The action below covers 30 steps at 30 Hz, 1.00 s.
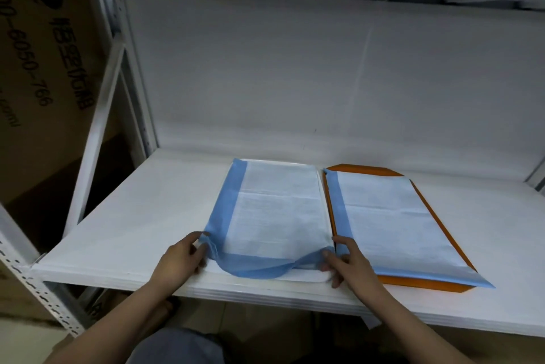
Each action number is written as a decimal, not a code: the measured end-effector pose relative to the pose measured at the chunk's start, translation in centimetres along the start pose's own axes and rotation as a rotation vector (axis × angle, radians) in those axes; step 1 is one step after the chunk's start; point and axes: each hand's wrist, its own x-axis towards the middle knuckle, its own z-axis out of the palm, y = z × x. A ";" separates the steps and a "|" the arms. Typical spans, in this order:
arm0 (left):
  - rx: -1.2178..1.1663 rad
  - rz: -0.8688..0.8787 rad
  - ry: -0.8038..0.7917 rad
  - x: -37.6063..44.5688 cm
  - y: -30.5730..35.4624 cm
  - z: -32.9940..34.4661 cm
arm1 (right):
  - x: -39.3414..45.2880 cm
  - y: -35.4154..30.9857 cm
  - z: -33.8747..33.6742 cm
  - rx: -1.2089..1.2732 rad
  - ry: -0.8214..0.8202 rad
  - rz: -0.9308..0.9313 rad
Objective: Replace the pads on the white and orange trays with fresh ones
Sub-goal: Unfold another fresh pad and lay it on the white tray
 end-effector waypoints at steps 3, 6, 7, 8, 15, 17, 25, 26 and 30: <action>-0.309 -0.059 -0.075 0.2 0.6 -0.6 | -0.1 -1.0 -0.2 0.130 -0.106 0.149; -0.539 -0.246 -0.174 0.0 2.0 -1.8 | -0.3 -1.7 -0.6 0.338 -0.209 0.343; -0.582 -0.293 -0.212 0.0 2.3 -2.3 | -0.3 -1.9 -0.7 0.401 -0.222 0.396; -0.597 -0.319 -0.245 0.1 2.5 -2.6 | -0.2 -2.0 -0.7 0.439 -0.222 0.430; -0.309 -0.338 -0.302 2.2 4.0 -2.3 | 0.6 -1.9 1.1 0.369 -0.094 0.369; -0.292 -0.385 -0.316 2.7 4.7 -2.7 | 0.7 -2.2 1.4 0.410 -0.097 0.382; -0.239 -0.456 -0.375 3.8 4.4 -3.7 | 1.6 -2.5 2.3 0.629 -0.110 0.485; -0.269 -0.465 -0.382 3.8 4.1 -3.7 | 1.7 -2.5 2.2 0.691 -0.107 0.490; -0.472 -0.526 -0.463 3.6 2.8 -4.3 | 1.8 -2.8 1.5 1.066 -0.096 0.555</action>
